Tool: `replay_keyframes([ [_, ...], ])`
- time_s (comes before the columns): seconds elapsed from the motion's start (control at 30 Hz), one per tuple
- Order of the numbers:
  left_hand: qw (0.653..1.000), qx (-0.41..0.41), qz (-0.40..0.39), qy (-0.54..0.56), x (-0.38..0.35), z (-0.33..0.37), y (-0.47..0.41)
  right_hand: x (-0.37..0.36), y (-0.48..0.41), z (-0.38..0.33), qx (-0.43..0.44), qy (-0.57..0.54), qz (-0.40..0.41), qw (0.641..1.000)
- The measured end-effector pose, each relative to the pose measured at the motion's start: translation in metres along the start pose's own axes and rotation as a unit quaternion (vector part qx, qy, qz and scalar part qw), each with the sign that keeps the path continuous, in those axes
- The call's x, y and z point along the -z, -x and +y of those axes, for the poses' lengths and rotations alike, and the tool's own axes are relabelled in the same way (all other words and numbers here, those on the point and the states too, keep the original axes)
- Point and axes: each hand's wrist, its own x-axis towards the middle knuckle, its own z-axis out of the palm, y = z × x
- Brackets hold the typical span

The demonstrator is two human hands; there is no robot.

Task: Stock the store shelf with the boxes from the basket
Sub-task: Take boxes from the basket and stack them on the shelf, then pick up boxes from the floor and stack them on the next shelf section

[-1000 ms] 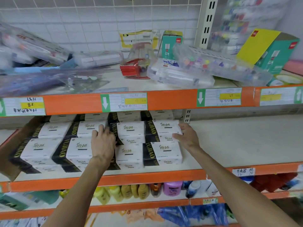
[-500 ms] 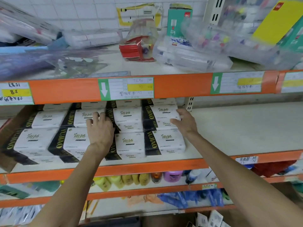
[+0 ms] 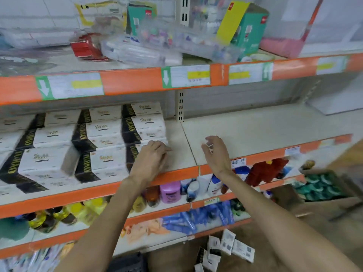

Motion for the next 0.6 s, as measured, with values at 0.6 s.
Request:
replay_keyframes([
  [0.6,0.859,0.388,-0.27,0.196,-0.227,0.227,0.16,0.095,0.195,0.272,-0.166,0.066,-0.181,0.967],
])
